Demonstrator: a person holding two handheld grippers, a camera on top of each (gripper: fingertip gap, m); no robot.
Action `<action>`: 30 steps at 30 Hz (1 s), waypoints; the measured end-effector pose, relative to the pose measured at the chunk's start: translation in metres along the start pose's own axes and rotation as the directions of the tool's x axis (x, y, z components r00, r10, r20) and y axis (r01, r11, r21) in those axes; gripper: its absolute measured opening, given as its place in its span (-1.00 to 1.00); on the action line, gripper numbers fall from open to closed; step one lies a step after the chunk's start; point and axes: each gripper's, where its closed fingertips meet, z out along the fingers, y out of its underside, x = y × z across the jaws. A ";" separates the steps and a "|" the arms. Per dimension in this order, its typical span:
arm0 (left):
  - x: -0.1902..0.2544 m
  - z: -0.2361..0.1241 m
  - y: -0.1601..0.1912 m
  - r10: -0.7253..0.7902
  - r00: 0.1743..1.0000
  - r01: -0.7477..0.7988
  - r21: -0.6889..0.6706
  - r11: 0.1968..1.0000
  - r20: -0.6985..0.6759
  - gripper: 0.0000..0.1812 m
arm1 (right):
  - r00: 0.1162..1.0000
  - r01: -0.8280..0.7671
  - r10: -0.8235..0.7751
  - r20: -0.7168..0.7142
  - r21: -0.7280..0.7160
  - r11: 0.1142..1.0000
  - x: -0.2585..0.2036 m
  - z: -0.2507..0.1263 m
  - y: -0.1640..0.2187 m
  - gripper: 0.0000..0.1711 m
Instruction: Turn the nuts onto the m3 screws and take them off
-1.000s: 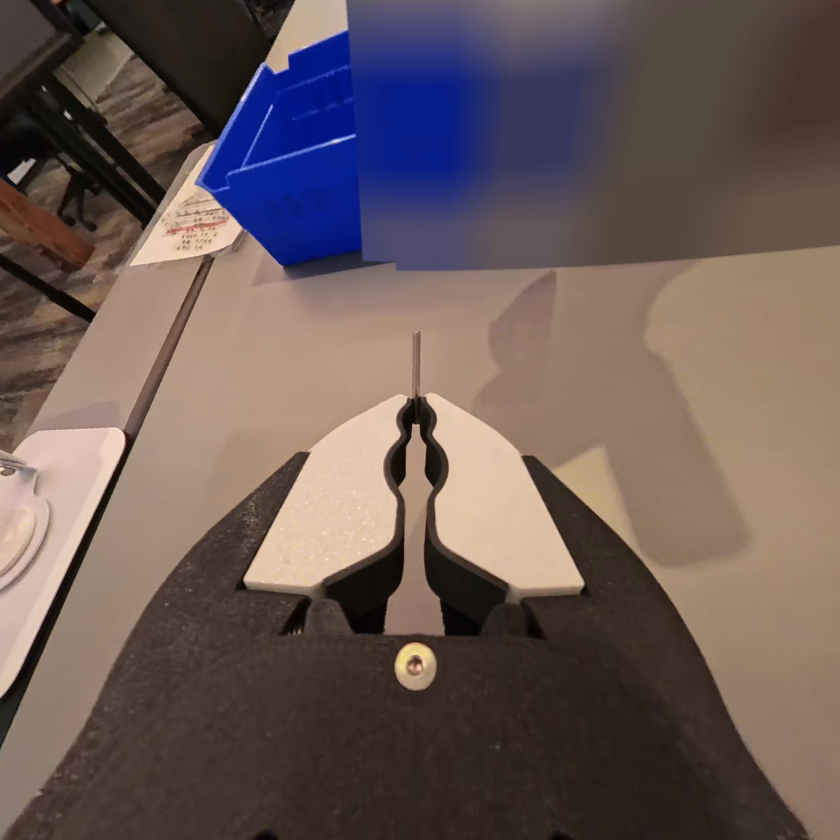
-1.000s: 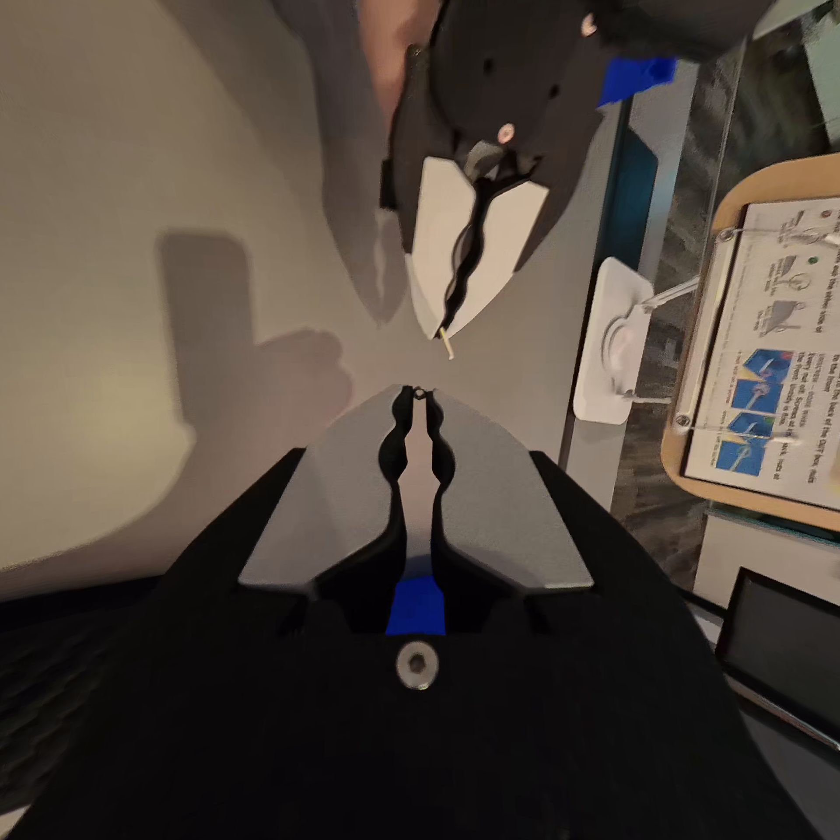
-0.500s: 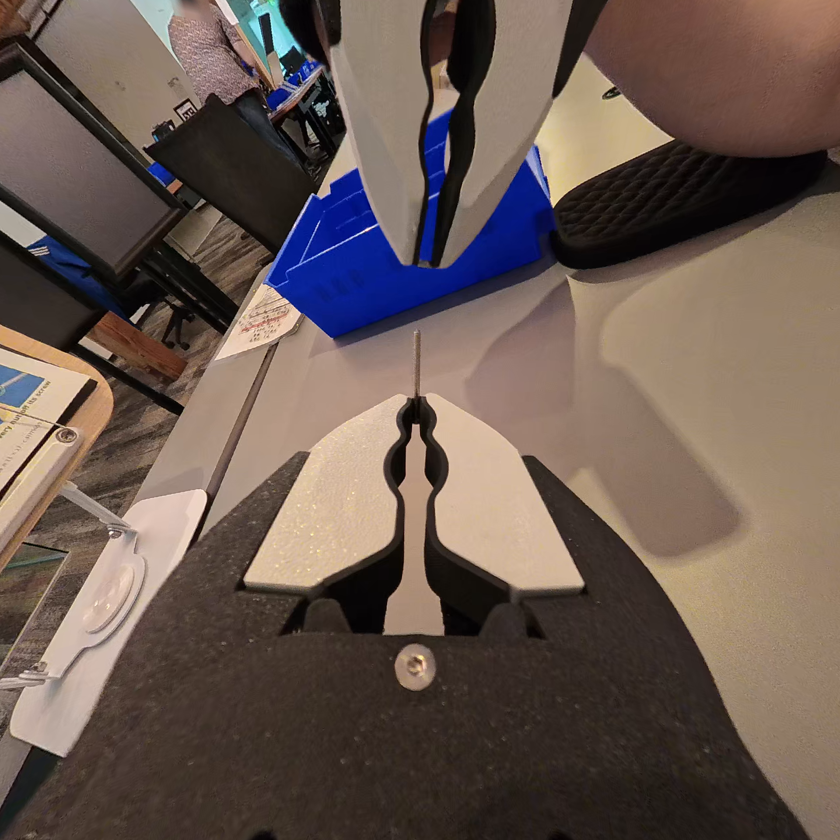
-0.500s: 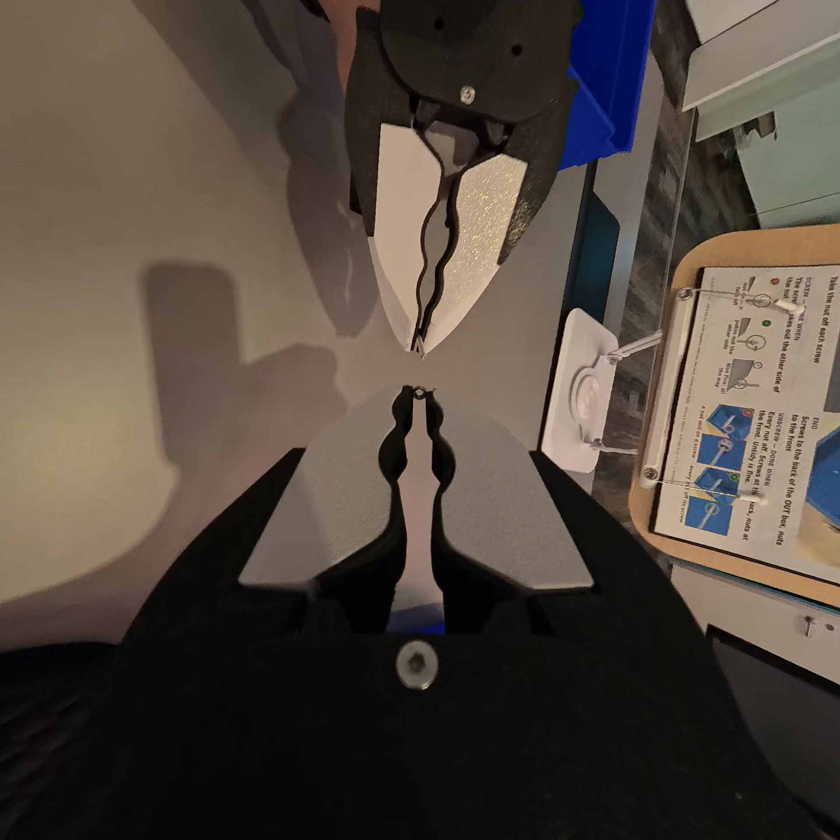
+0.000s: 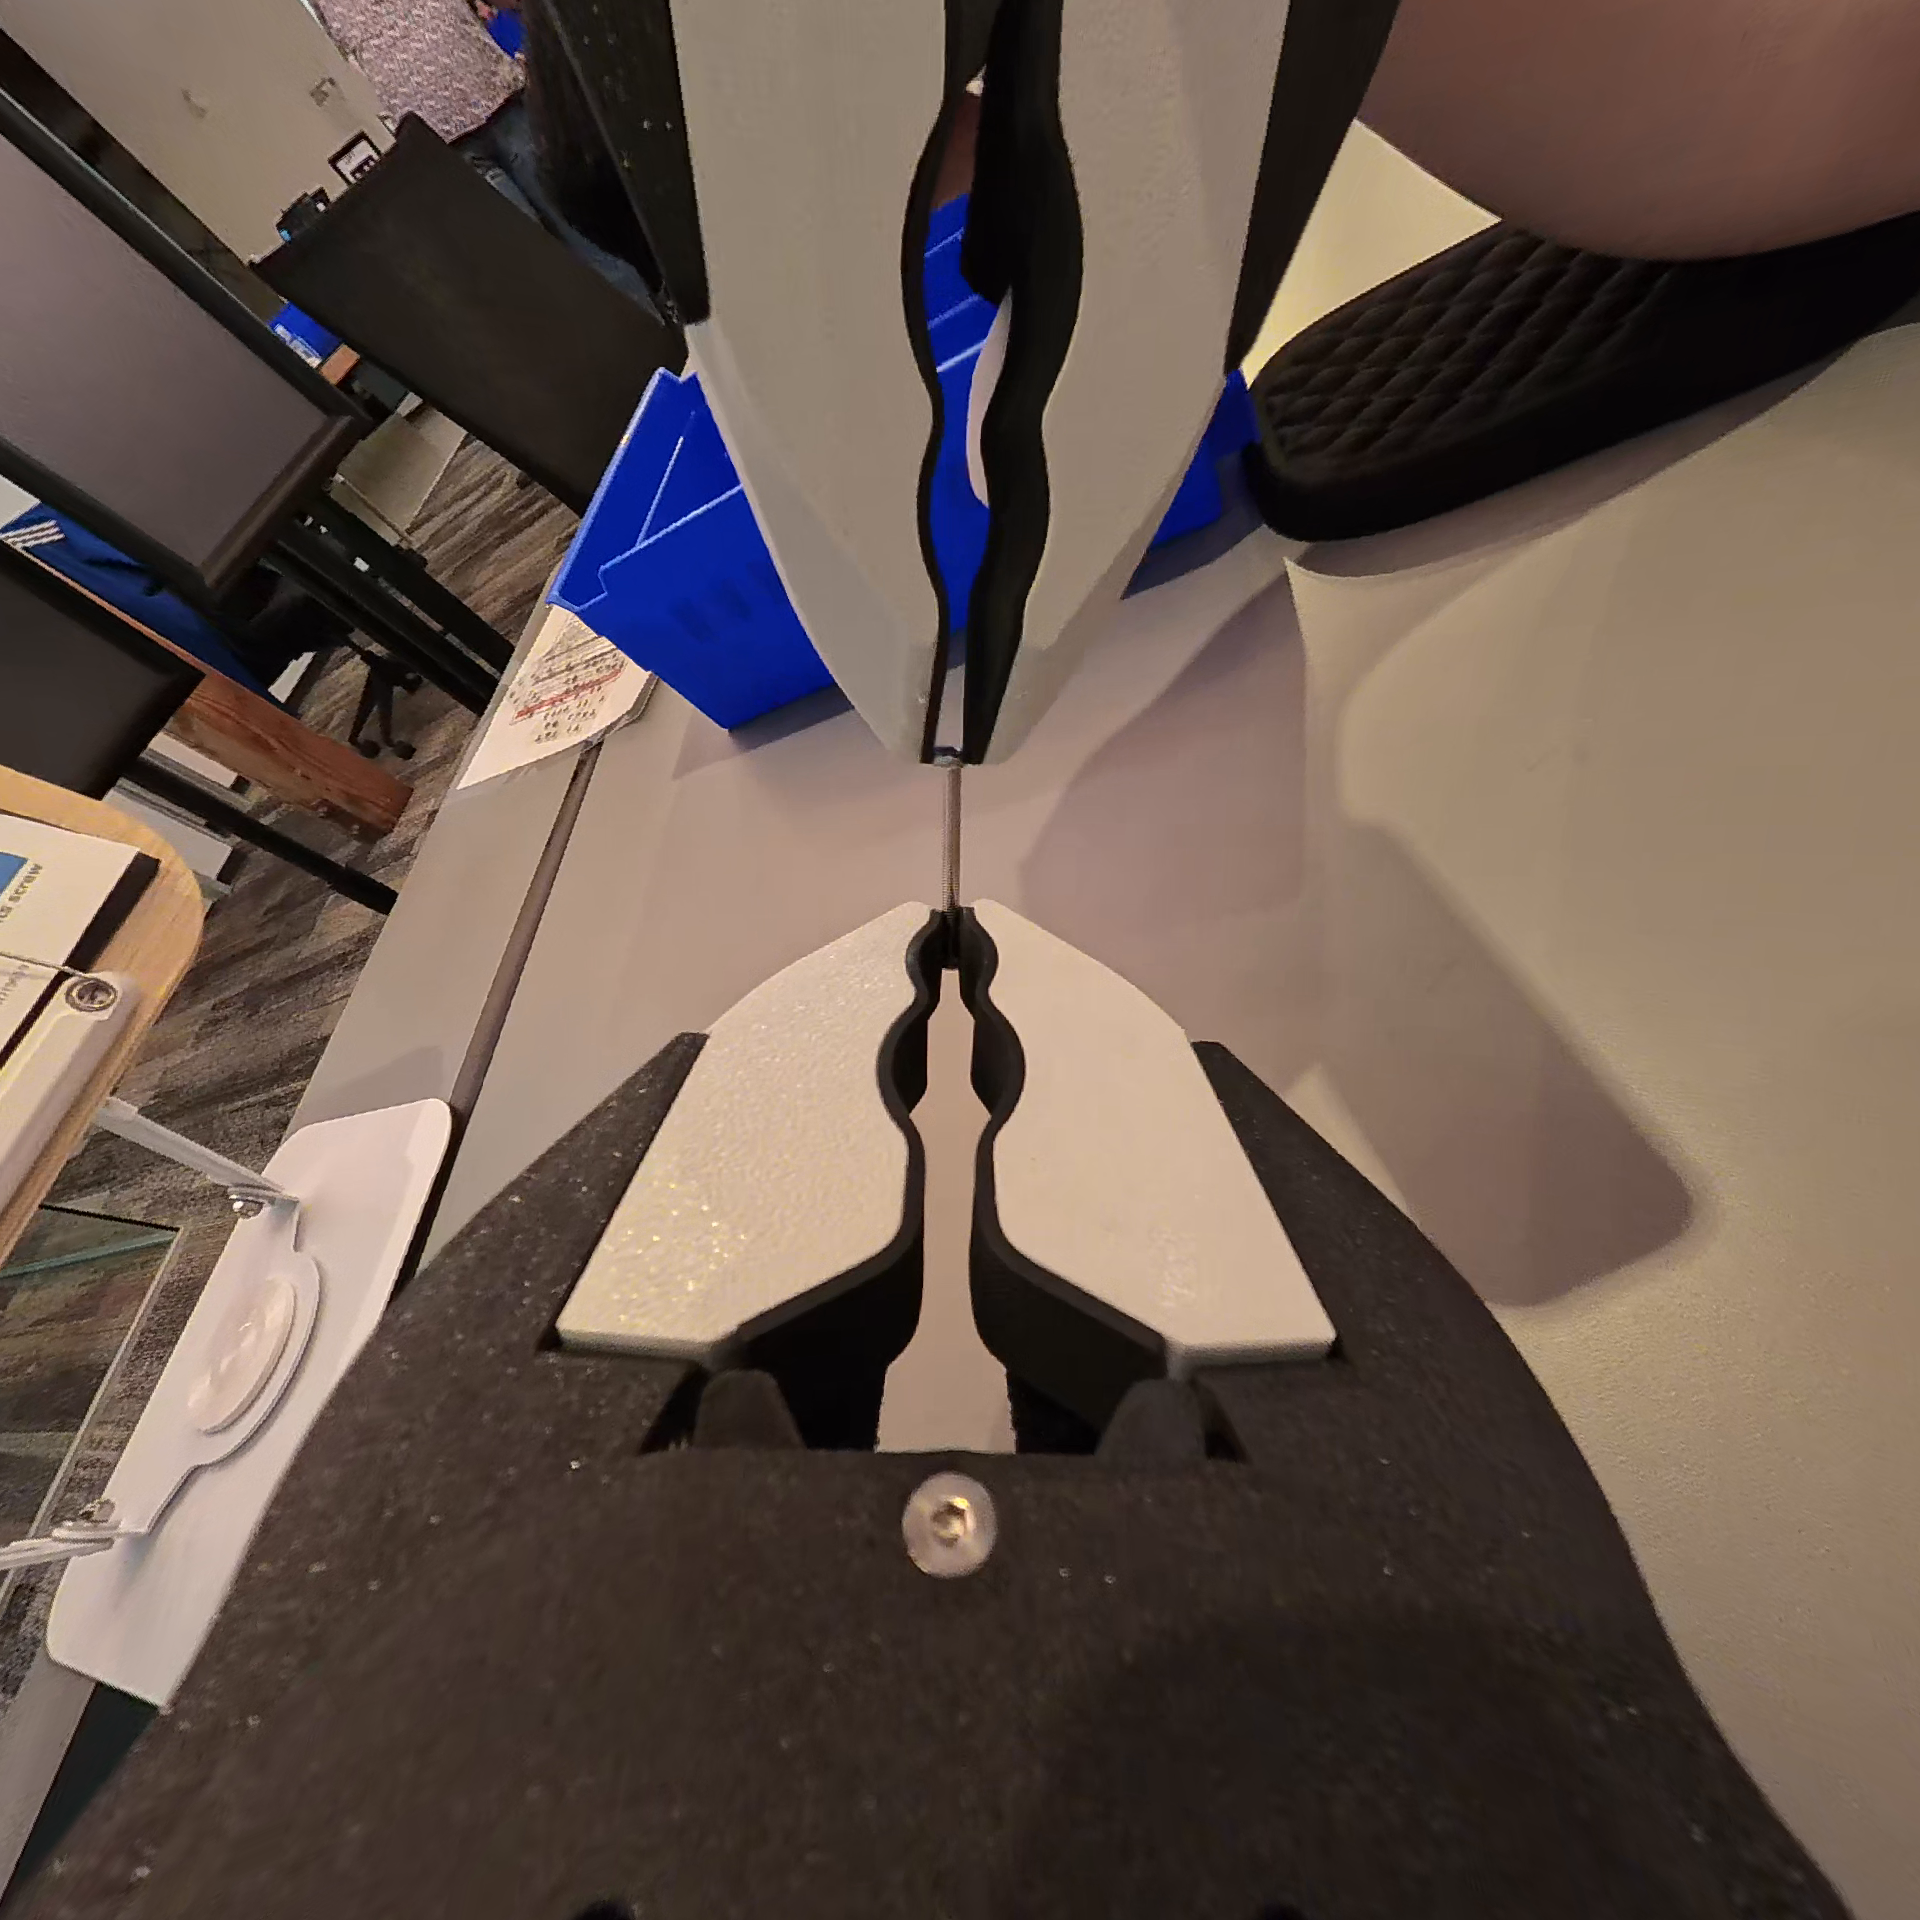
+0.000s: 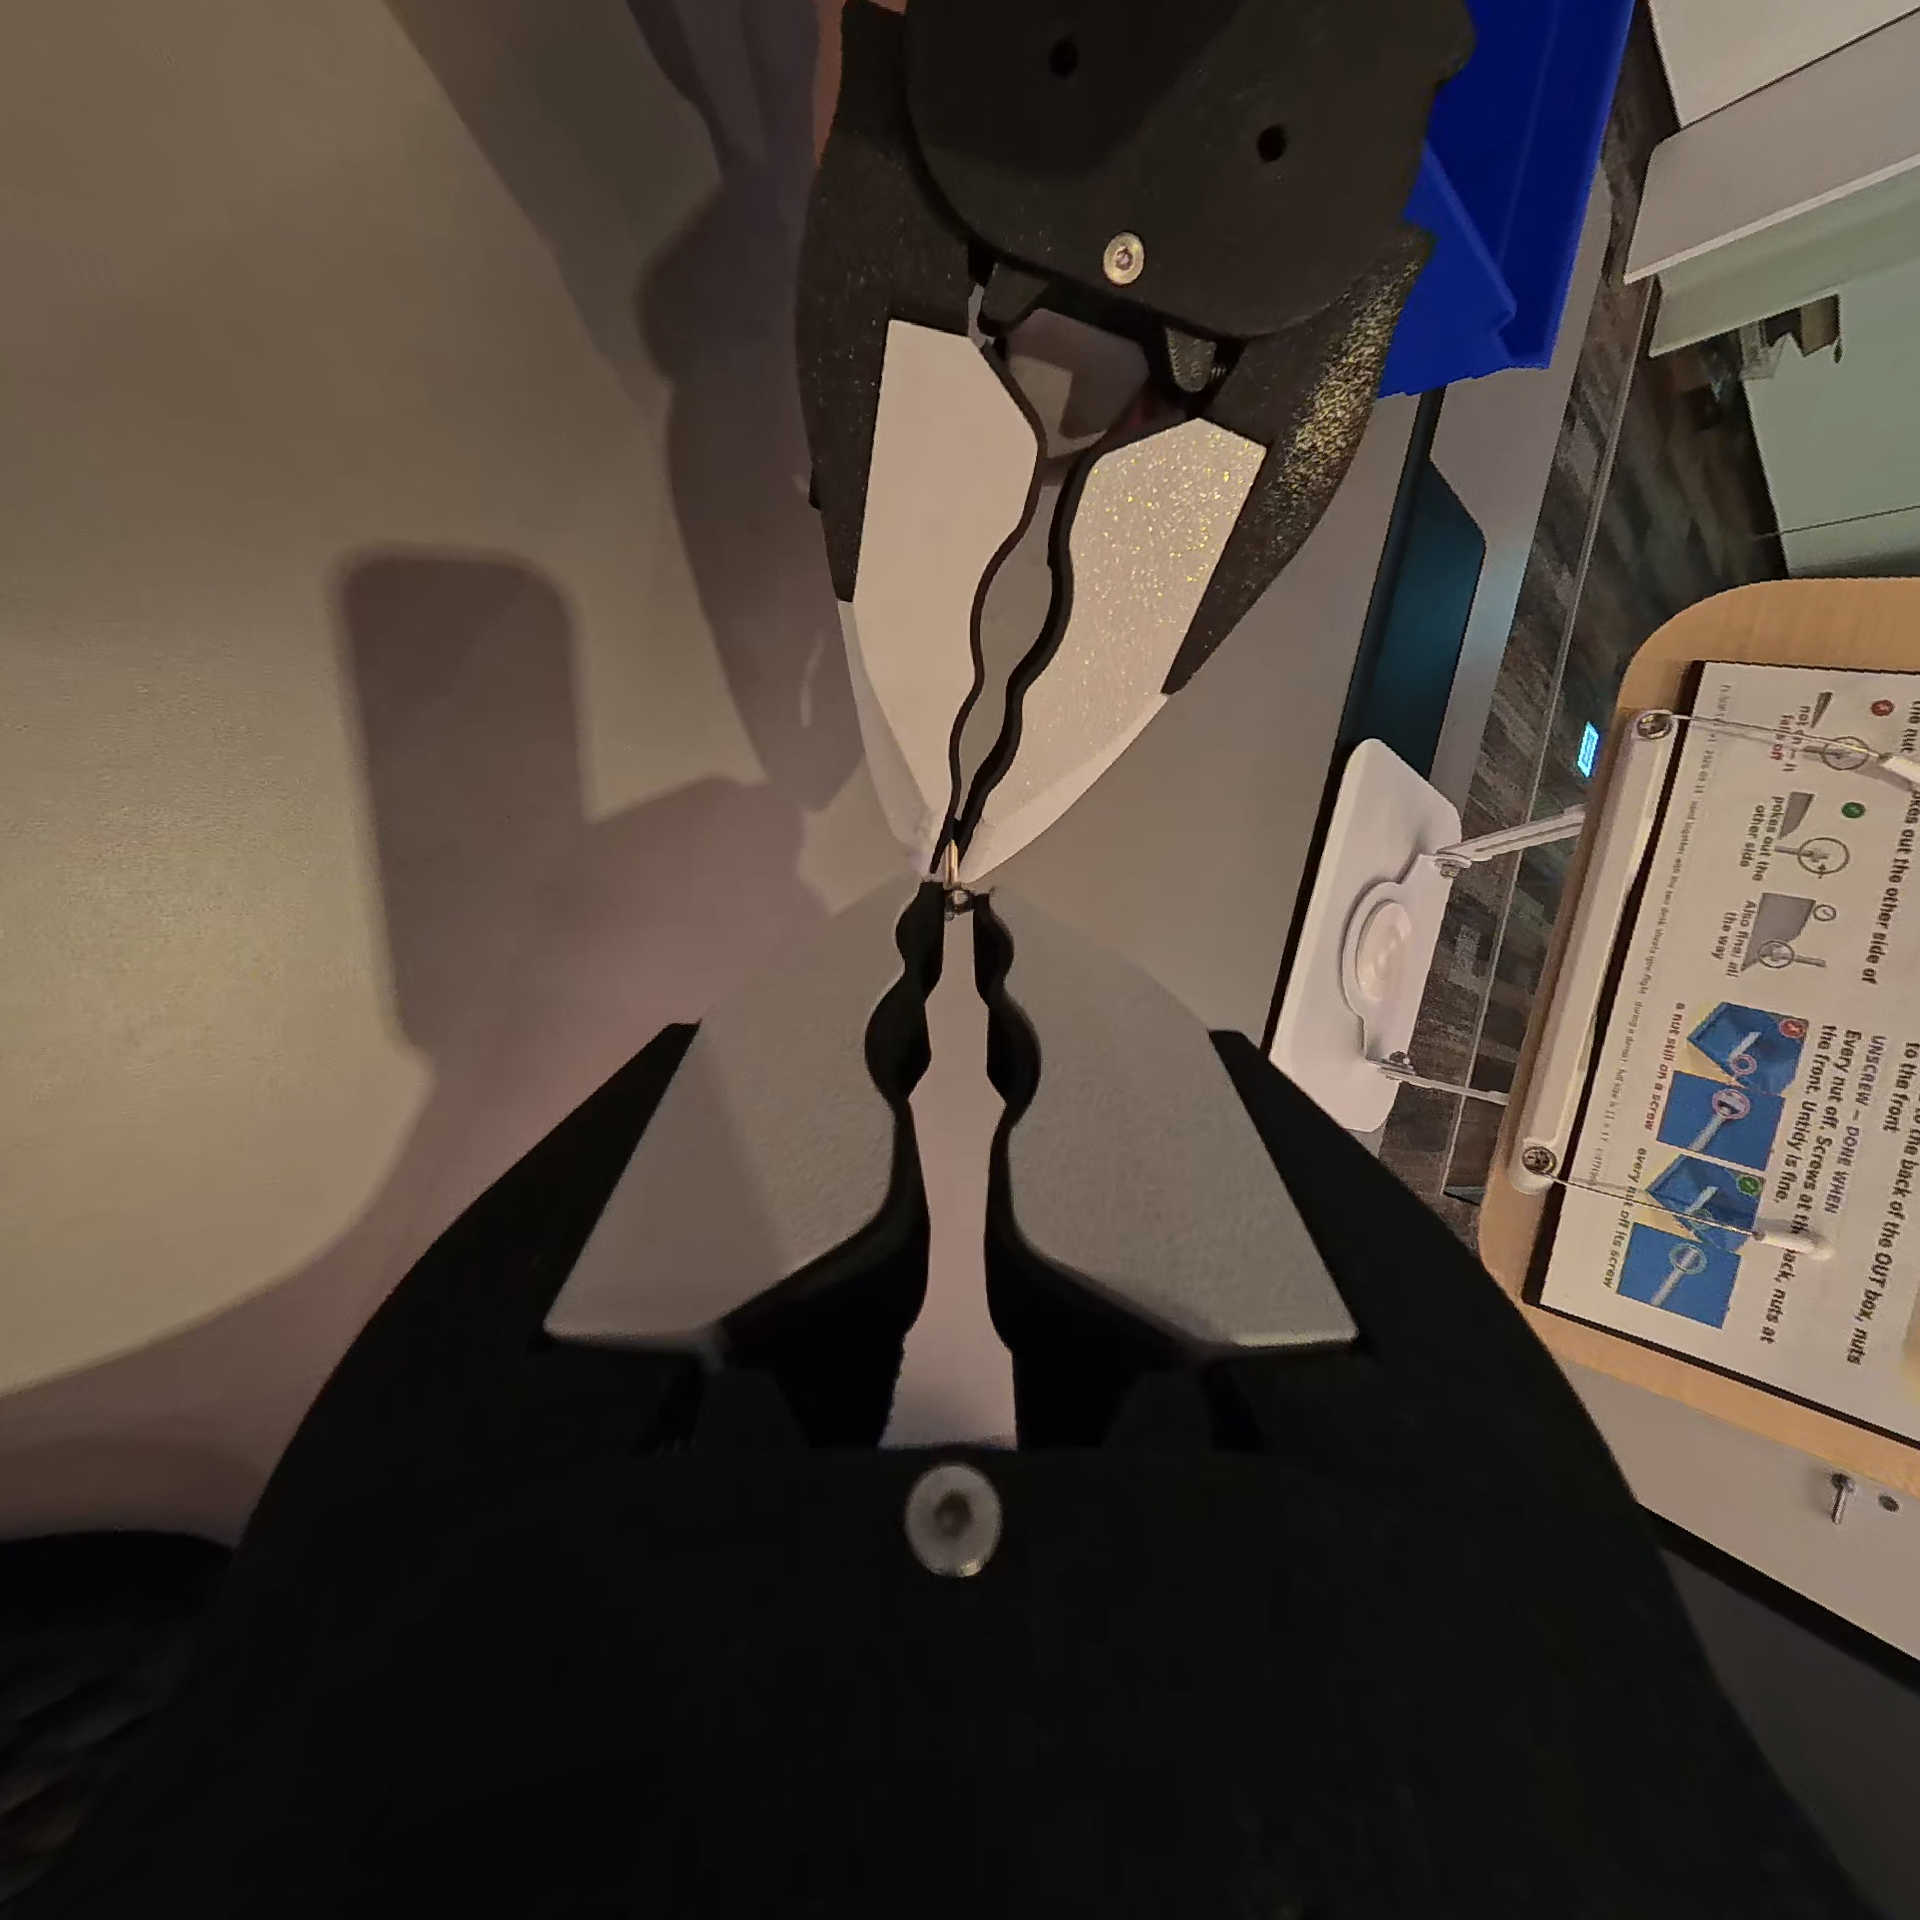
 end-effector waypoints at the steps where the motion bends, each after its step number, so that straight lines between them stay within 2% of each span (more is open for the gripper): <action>1: 0.000 0.000 0.000 -0.001 1.000 0.001 -0.001 1.000 -0.001 -0.98 | 1.000 -0.001 0.001 -0.001 -0.003 1.000 0.000 0.000 0.001 -0.94; 30: -0.001 -0.002 -0.001 0.001 1.000 -0.001 -0.003 1.000 0.004 -0.98 | 1.000 -0.012 0.012 0.004 -0.007 1.000 0.000 0.001 0.002 -0.94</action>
